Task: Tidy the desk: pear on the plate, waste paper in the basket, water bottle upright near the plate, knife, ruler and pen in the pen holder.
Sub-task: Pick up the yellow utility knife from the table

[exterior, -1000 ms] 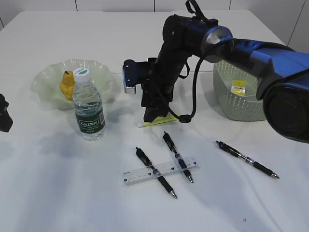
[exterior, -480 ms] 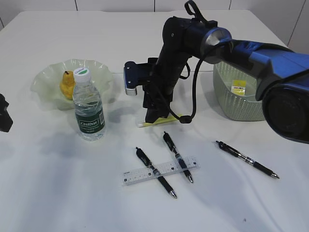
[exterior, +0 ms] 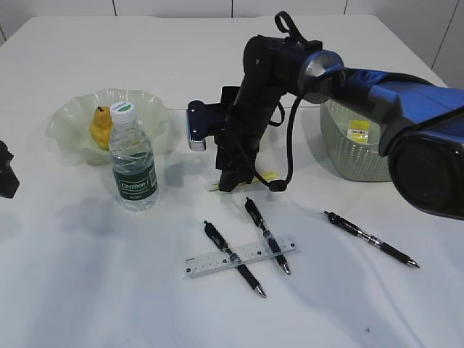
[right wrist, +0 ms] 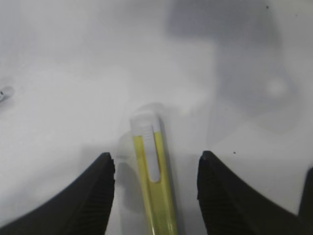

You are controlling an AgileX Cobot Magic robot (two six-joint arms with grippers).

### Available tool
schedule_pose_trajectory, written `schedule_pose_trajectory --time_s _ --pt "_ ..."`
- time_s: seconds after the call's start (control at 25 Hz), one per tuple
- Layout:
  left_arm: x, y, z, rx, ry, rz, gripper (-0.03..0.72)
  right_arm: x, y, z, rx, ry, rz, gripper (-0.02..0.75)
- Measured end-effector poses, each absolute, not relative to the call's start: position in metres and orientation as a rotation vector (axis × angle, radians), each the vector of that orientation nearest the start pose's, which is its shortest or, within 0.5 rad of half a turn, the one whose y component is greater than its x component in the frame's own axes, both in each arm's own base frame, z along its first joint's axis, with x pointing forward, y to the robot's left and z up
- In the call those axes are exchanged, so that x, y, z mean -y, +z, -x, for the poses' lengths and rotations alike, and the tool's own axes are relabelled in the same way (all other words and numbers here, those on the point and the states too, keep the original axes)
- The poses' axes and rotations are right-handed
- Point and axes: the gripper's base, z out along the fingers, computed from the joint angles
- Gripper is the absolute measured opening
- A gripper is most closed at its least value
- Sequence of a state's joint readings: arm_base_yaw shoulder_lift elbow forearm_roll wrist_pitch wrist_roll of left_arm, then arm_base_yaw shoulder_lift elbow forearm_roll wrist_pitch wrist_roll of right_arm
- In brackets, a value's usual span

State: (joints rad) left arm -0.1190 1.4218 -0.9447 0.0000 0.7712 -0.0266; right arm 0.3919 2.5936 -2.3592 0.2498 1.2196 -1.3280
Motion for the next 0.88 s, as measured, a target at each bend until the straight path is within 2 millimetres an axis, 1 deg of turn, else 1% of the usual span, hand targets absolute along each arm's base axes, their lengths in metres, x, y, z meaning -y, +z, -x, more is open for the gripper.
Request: schedule_pose_trajectory --time_s 0.36,0.72,0.88 --pt "0.032 0.25 -0.271 -2.73 -0.041 -0.126 0.519 -0.222 0.134 -0.483 -1.925 0.181 2.1 0.408" --pt "0.032 0.25 -0.271 -2.73 -0.041 -0.126 0.519 -0.223 0.124 -0.483 -1.939 0.198 2.107 0.41" --pt "0.032 0.25 -0.271 -2.73 -0.041 -0.126 0.519 -0.223 0.124 -0.483 -1.938 0.201 2.106 0.41"
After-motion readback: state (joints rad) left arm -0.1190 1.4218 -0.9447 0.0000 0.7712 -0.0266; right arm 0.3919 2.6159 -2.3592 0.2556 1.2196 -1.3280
